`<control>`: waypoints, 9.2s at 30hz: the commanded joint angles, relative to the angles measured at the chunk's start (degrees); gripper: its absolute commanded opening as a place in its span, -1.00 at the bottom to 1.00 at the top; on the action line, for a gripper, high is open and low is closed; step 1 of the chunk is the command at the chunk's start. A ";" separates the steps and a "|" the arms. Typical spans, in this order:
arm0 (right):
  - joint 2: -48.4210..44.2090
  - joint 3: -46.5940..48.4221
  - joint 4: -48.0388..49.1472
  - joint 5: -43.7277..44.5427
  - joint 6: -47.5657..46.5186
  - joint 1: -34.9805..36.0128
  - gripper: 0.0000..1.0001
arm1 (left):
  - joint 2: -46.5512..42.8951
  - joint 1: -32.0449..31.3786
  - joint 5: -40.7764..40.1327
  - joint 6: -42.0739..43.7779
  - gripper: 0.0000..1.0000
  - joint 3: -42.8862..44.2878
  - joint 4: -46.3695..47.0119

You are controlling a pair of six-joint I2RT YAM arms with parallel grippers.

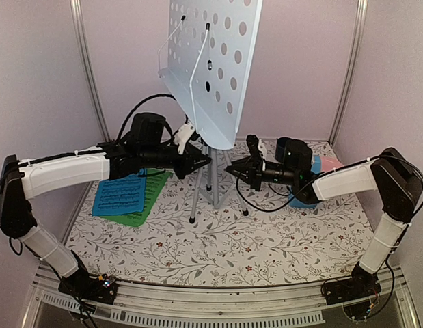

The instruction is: Set up the instrument practice props

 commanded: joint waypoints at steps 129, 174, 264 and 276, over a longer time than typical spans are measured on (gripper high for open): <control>13.12 28.16 -40.80 6.98 -28.25 -7.66 -1.00 | 20.28 -0.83 -1.25 -11.36 0.20 -24.91 53.55; 12.62 21.53 -41.30 4.82 -26.82 -8.08 0.44 | 23.87 -1.15 1.40 -17.68 -1.00 -26.08 53.14; 21.02 31.17 -54.99 35.42 -28.88 -7.28 -1.00 | 13.68 -9.84 -11.13 -22.88 -1.00 -41.78 40.46; 24.10 36.60 -48.66 36.13 -33.40 -8.62 -1.00 | 20.22 -16.36 -15.71 -24.88 -1.00 -34.00 43.28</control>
